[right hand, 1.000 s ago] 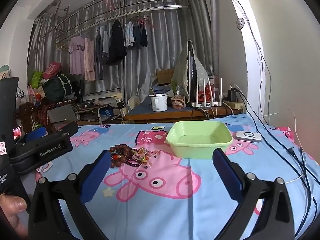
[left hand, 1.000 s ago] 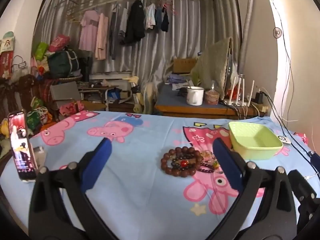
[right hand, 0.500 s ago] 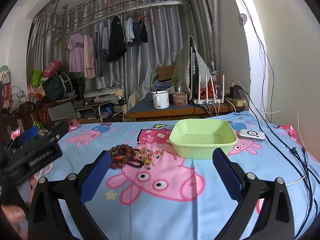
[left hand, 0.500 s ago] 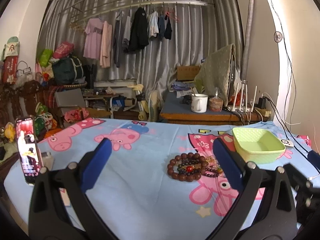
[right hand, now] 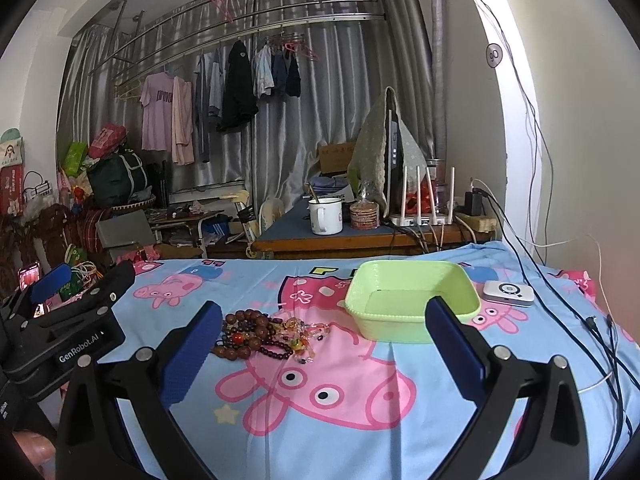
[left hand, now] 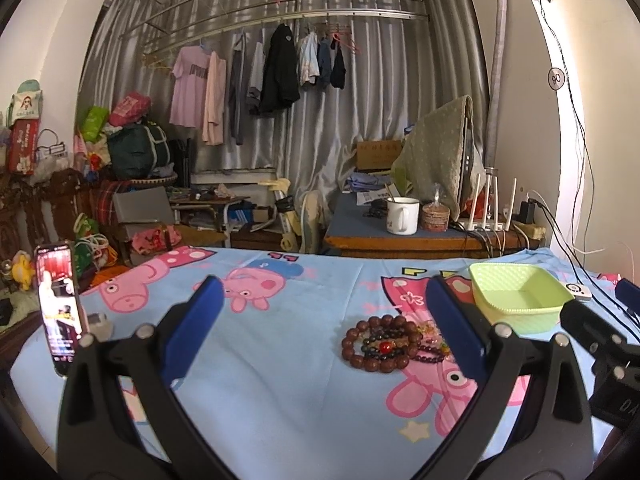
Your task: Organize jewelry
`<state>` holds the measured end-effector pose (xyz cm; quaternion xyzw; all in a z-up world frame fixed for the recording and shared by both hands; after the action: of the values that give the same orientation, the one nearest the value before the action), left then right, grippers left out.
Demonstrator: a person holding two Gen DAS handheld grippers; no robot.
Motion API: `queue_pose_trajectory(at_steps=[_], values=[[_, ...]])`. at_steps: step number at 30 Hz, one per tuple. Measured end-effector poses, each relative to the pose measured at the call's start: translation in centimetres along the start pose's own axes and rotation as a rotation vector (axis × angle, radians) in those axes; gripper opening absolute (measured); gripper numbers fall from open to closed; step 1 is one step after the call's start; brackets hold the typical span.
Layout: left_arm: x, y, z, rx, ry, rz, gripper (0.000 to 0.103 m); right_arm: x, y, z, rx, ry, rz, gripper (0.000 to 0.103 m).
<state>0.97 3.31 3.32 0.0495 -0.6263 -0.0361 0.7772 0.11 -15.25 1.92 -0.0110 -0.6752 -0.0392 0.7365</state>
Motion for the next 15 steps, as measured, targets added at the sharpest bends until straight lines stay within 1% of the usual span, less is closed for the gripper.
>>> queue_pose_trajectory(at_steps=[15], values=[[0.81, 0.00, -0.49, 0.003, -0.046, -0.010, 0.097, -0.08, 0.47, -0.68, 0.003, 0.005, 0.009, 0.073]])
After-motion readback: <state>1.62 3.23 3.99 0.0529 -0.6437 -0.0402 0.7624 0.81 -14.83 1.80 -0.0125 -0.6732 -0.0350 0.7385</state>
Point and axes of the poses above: each gripper's, at about its wrist camera, not at the fingertips, and z roughly against the way its jaws point, y to its left, x to its top, the point moved 3 cm from there along -z, roughly the way its jaws point, and after that the axes turned 7 degrees about -z, right-handed, at the moved point
